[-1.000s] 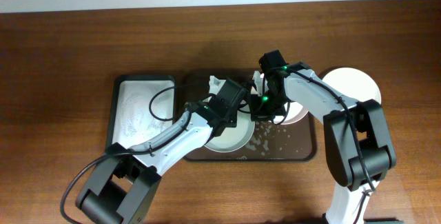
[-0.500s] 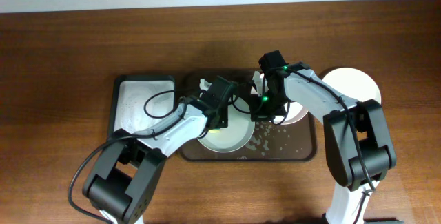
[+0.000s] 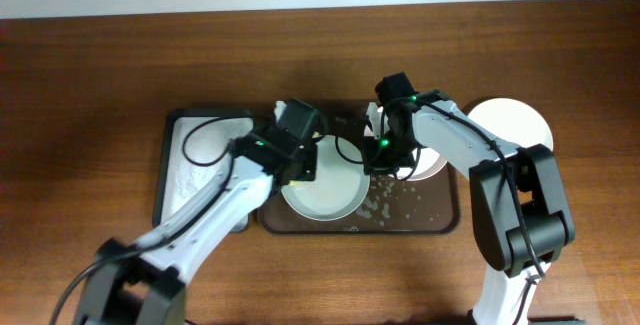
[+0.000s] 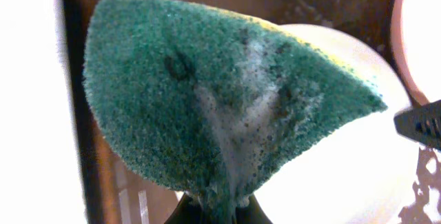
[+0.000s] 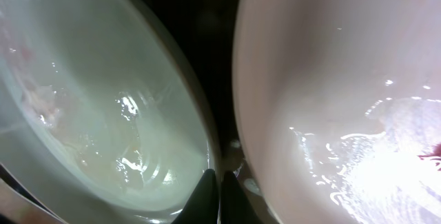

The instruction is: Clean dirty plates on tray and stack at the side

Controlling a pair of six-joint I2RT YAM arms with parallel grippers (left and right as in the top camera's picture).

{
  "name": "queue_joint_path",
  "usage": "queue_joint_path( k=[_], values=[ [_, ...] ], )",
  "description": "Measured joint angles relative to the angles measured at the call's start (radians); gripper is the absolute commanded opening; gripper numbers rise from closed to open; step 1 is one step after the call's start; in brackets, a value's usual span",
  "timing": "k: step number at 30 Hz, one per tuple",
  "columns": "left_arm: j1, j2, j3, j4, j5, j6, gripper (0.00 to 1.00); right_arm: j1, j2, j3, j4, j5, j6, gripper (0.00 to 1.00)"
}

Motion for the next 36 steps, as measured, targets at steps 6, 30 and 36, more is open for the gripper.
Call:
queue_joint_path(
  k=[6,30,36],
  values=[
    [0.137,-0.039,0.002,-0.071,0.03,0.067,0.0,0.0,-0.045,0.012,-0.013,0.075,-0.002,0.04],
    [0.458,0.043,-0.143,0.061,0.169,0.338,0.0,0.382,-0.31,0.034,0.015,0.911,-0.08,0.04],
    [0.458,0.112,-0.146,0.079,0.169,0.341,0.48,0.476,-0.31,0.034,0.033,1.083,-0.08,0.04]
  ],
)
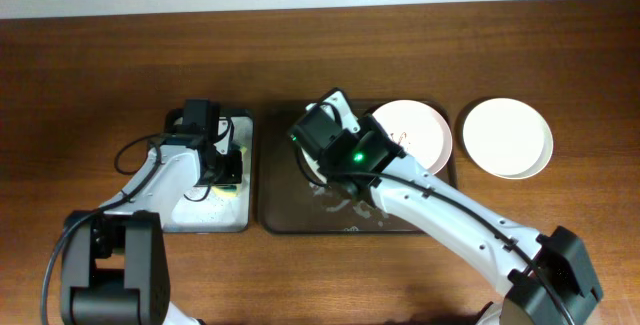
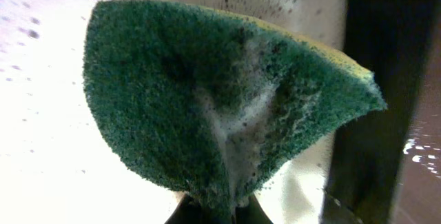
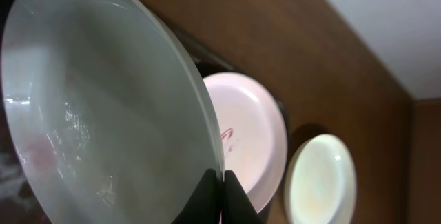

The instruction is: Clean dirty plates on tray and stack at the side

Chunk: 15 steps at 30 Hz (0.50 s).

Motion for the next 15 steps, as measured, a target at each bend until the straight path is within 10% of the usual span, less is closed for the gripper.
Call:
queue_joint_path(
  k=[3,15],
  values=[
    [0.0,0.004,-0.003,0.0,0.001,0.006,0.75,0.029,0.0,0.0,0.023,0.068,0.0,0.04],
    [0.0,0.004,-0.003,0.092,0.001,0.006,0.79,0.044,-0.007,0.0,0.064,0.147,0.022,0.04]
  ],
)
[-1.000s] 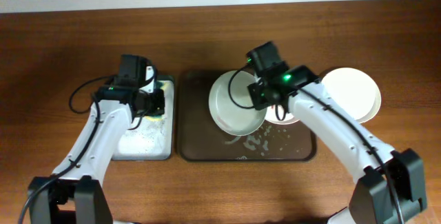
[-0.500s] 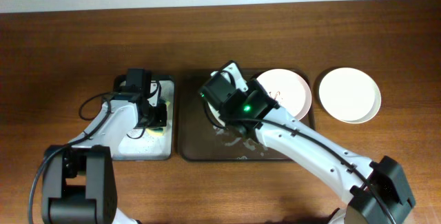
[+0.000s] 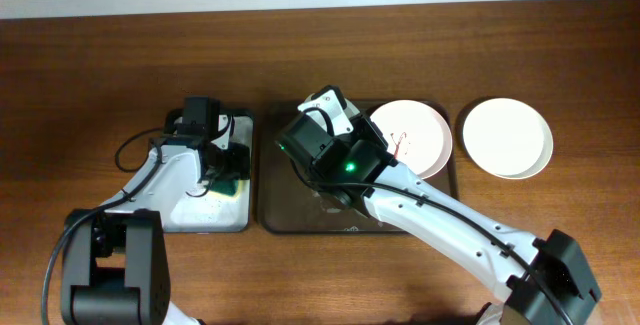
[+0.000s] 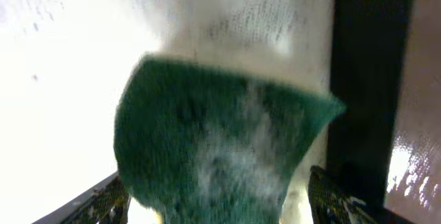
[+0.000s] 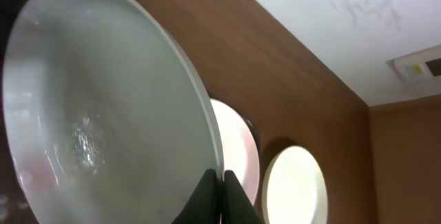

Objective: Clean dirty plates on tray and stack at the side
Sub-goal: 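Carry the held plate right and lower it onto the white plate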

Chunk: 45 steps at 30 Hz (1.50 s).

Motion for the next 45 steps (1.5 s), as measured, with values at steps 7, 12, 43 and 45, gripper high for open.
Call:
queue_joint_path(
  k=[7,12,43,45],
  values=[
    [0.0,0.015,0.0,0.071,0.0,0.0,0.72,0.0,-0.051,0.0,0.011,0.009,0.009,0.04],
    [0.0,0.055,0.0,0.1,0.0,-0.01,0.06,0.0,-0.052,0.0,0.011,0.011,0.009,0.04],
    [0.007,-0.003,0.026,-0.282,0.002,-0.014,0.67,-0.047,-0.052,0.0,0.008,-0.008,0.035,0.04],
    [0.007,-0.003,0.026,-0.29,0.003,-0.013,0.6,-0.047,-0.052,0.0,0.008,-0.022,0.039,0.04]
  ],
)
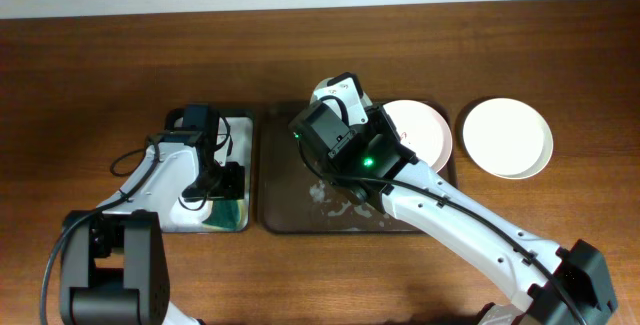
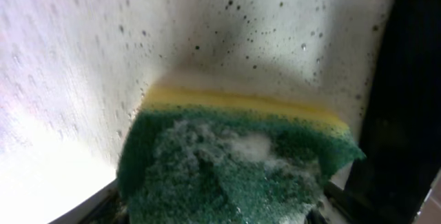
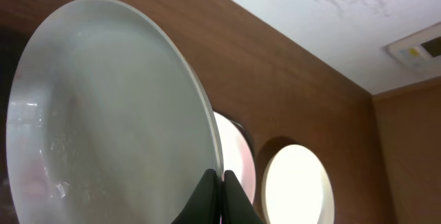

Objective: Clean dirty plates on tray and stack at the side
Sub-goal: 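Carry the held plate right and lower it onto the white plate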

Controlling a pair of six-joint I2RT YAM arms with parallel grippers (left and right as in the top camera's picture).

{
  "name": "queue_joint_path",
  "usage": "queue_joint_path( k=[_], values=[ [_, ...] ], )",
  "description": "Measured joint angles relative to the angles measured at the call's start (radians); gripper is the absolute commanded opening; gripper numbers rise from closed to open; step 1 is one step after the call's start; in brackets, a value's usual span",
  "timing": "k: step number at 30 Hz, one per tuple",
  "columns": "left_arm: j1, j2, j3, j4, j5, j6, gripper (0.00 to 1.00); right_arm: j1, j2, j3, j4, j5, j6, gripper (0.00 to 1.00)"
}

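My right gripper (image 3: 220,180) is shut on the rim of a pale wet plate (image 3: 110,114), held tilted on edge above the brown tray (image 1: 285,205); in the overhead view the right arm covers this plate. A pink plate with red smears (image 1: 425,135) lies at the tray's right end. On the table right of the tray sits a white plate (image 1: 507,137). The green and yellow sponge (image 2: 234,162), foamy, lies in the white tray (image 1: 185,215) at its near right corner. My left gripper (image 2: 220,214) stands open just over the sponge, a finger on each side.
Soap suds and water cover the brown tray's middle (image 1: 325,195). The white tray's floor is wet and speckled. Bare wooden table (image 1: 560,245) surrounds both trays. A pale wall runs along the far edge.
The sponge now lies nearer the white tray's front right corner, left gripper still open over it. The right gripper has shifted slightly right and back with the plate, still on edge.
First both arms were over the brown tray, left shut on the sponge above the pale plate, right shut on its rim. Then the left held the sponge over the white tray and the right held the plate raised. The left then opened, leaving the sponge in the white tray.
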Motion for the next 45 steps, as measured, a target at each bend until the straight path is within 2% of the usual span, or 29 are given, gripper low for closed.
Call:
queue_joint_path(
  k=[2,3,4,6,13,18,19,20,23,24,30,34,36,40,43,45],
  values=[
    [0.0,0.0,0.0,0.0,0.0,-0.003,0.35,0.0,0.0,0.0,-0.004,-0.01,0.016,0.04],
    [0.0,0.0,0.0,0.002,0.0,0.001,0.17,0.0,0.0,0.0,-0.006,-0.012,0.023,0.04],
    [0.0,-0.001,0.0,0.006,0.0,-0.003,0.09,0.0,0.0,0.0,-0.008,-0.015,0.027,0.04],
    [0.0,-0.003,0.0,0.017,0.002,-0.002,0.0,0.0,0.0,0.0,-0.008,-0.019,0.04,0.04],
    [0.0,-0.008,0.0,0.124,0.0,0.001,0.0,-0.008,-0.002,0.0,-0.01,-0.021,0.056,0.04],
    [0.0,-0.008,0.0,0.245,-0.005,0.002,0.12,-0.045,-0.035,0.0,-0.011,-0.023,0.066,0.04],
    [0.0,-0.008,0.0,0.268,-0.008,0.001,0.25,-0.056,-0.047,0.0,-0.012,-0.025,0.066,0.04],
    [0.0,-0.008,0.0,0.285,-0.008,-0.003,0.48,-0.071,-0.066,0.0,-0.016,-0.027,0.067,0.04],
    [0.0,-0.008,0.0,0.299,-0.008,0.0,0.67,-0.11,-0.102,0.0,-0.032,-0.048,0.069,0.04],
    [0.0,-0.008,0.0,0.291,-0.008,-0.005,0.68,-0.13,-0.111,0.0,-0.038,-0.061,0.069,0.04],
    [0.0,-0.008,0.001,0.183,-0.008,-0.002,0.68,-0.253,-0.115,0.0,-0.064,-0.124,0.122,0.04],
    [0.0,-0.009,0.001,0.146,-0.008,-0.002,0.67,-0.396,-0.115,0.0,-0.08,-0.223,0.154,0.04],
    [0.0,-0.009,0.001,0.144,-0.008,-0.002,0.64,-0.482,-0.115,0.0,-0.095,-0.287,0.163,0.04],
    [0.0,-0.009,0.001,0.145,-0.008,0.0,0.49,-0.711,-0.115,0.0,-0.13,-0.441,0.178,0.04],
    [0.0,-0.009,0.001,0.147,-0.007,-0.001,0.47,-0.837,-0.115,0.0,-0.144,-0.536,0.179,0.04],
    [0.0,-0.009,0.001,0.148,-0.005,-0.002,0.4,-0.923,-0.115,0.0,-0.148,-0.596,0.178,0.04]
  ],
)
